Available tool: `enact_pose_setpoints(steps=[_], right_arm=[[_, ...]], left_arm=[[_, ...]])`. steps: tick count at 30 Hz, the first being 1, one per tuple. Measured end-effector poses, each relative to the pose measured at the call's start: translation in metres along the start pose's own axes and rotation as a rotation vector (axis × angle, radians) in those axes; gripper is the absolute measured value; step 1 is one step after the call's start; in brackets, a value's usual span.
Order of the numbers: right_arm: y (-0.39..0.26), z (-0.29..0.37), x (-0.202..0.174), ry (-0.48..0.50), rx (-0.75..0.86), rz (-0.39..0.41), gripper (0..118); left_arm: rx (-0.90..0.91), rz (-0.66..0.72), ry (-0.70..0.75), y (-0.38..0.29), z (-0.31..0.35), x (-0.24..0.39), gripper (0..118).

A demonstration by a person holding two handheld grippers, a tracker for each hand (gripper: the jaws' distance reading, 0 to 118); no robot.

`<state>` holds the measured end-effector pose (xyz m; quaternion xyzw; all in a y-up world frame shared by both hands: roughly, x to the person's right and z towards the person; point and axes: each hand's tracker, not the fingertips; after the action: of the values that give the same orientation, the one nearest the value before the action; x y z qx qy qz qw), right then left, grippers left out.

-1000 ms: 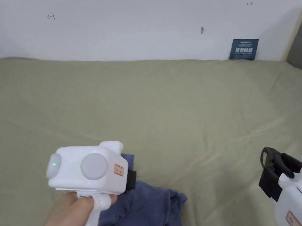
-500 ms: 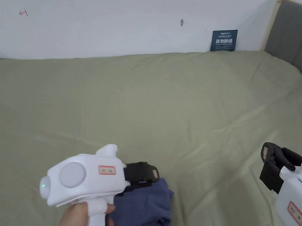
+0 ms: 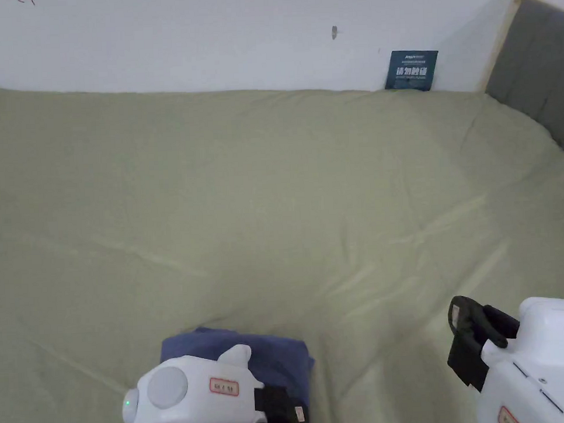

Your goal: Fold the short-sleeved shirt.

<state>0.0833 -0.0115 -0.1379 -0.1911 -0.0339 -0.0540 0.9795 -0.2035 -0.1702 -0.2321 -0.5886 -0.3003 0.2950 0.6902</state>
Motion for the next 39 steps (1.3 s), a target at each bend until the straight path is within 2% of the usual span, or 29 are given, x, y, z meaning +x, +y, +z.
enact_pose_setpoints(steps=[5,8,10,15,19,22,23,25,27,28,29,30,31,32,35,38,39], right_arm=[[-0.008,-0.015,-0.010,0.050,-0.052,-0.003,1],[-0.007,-0.027,-0.020,0.177,-0.083,-0.029,1],[-0.005,-0.041,-0.026,0.296,-0.131,-0.075,1],[-0.029,-0.108,-0.044,0.714,-0.413,-0.310,1],[-0.083,-0.164,-0.059,0.894,-0.631,-0.472,1],[-0.124,-0.194,-0.058,0.940,-0.777,-0.661,1],[-0.136,-0.200,-0.056,0.928,-0.792,-0.695,1],[-0.159,-0.212,-0.050,0.872,-0.839,-0.684,1],[-0.168,-0.217,-0.037,0.995,-0.811,-0.851,1],[-0.167,-0.218,-0.034,0.979,-0.820,-0.874,1],[-0.164,-0.218,-0.035,0.973,-0.821,-0.853,1],[-0.165,-0.219,-0.035,0.981,-0.817,-0.831,1],[-0.165,-0.221,-0.035,0.990,-0.817,-0.817,1],[-0.166,-0.223,-0.033,0.995,-0.820,-0.821,1],[-0.166,-0.226,-0.030,1.003,-0.829,-0.850,1],[-0.165,-0.227,-0.030,1.002,-0.829,-0.847,1],[-0.165,-0.227,-0.029,1.002,-0.830,-0.853,1]], left_arm=[[0.018,-0.005,-0.003,0.003,0.010,0.007,1],[0.033,-0.076,-0.030,0.005,0.035,0.016,0],[0.088,-0.095,-0.067,0.005,0.067,0.023,0],[0.263,-0.108,0.015,-0.001,0.152,0.014,0],[0.282,-0.077,0.092,0.000,0.186,-0.013,0],[0.285,-0.021,0.145,0.010,0.188,-0.039,0],[0.270,-0.017,0.147,0.014,0.188,-0.047,0],[0.250,0.006,0.148,0.021,0.184,-0.062,0],[0.217,0.010,0.125,0.027,0.180,-0.074,1],[0.204,0.018,0.099,0.029,0.178,-0.079,1],[0.196,0.019,0.066,0.032,0.175,-0.083,15],[0.179,-0.002,0.036,0.036,0.170,-0.088,50],[0.168,-0.011,-0.004,0.039,0.162,-0.092,99],[0.144,-0.001,-0.025,0.041,0.155,-0.094,104],[0.084,0.076,-0.132,0.053,0.131,-0.099,102],[0.040,0.012,-0.196,0.056,0.109,-0.097,101],[0.046,0.005,-0.175,0.057,0.105,-0.094,98]])
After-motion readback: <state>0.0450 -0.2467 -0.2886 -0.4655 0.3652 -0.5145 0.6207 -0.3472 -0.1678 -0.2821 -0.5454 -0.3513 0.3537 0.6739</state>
